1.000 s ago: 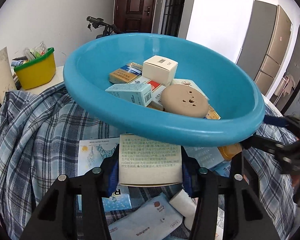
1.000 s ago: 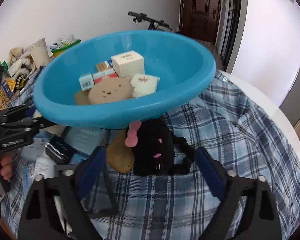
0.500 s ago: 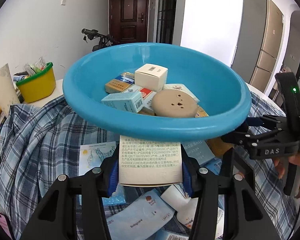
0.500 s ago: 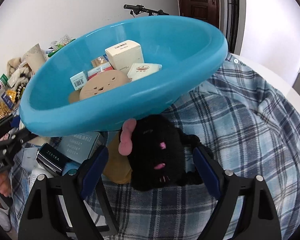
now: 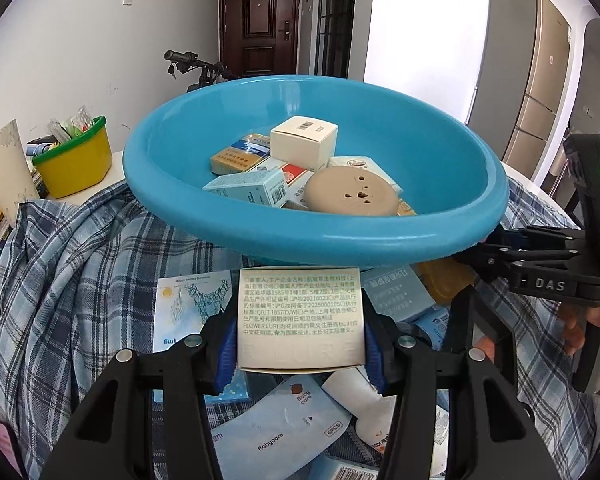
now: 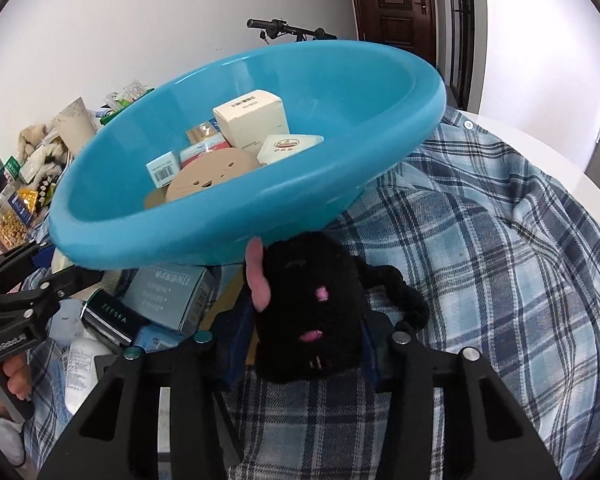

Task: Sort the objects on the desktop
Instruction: 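Grasp the black plush toy with pink ears with the right tool, then lift the cream box over the basin with the left tool while the right tool holds the plush toy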

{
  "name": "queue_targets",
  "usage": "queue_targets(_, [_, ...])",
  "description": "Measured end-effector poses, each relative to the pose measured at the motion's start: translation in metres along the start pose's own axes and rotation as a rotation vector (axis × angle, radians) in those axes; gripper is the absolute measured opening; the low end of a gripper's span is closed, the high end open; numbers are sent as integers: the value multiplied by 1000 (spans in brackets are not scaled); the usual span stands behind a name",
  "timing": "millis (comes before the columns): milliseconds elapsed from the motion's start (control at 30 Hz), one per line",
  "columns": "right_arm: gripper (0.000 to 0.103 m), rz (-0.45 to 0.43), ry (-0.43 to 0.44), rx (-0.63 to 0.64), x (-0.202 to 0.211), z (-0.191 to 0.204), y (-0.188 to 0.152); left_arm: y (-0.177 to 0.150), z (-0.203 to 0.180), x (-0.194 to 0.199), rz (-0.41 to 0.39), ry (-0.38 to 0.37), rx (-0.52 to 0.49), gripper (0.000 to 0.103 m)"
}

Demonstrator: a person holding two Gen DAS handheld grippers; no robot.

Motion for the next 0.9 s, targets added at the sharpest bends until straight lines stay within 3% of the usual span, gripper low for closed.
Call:
queue_targets(400, [44, -21, -8, 10, 10, 1, -2, -2, 8, -2, 7, 12, 41, 53])
queue_targets(900, [44, -27, 10, -4, 9, 2, -9, -1, 8, 56, -64, 69, 29, 53])
Point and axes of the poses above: each gripper's, at about its wrist camera, not at the fingertips, and x roughly against the way its jaws point, z to its left, y to its top, the point moved 9 cm from there along -x, roughly the way its jaws point, and after that the axes turned 5 degrees about y, right-handed, at the moved point
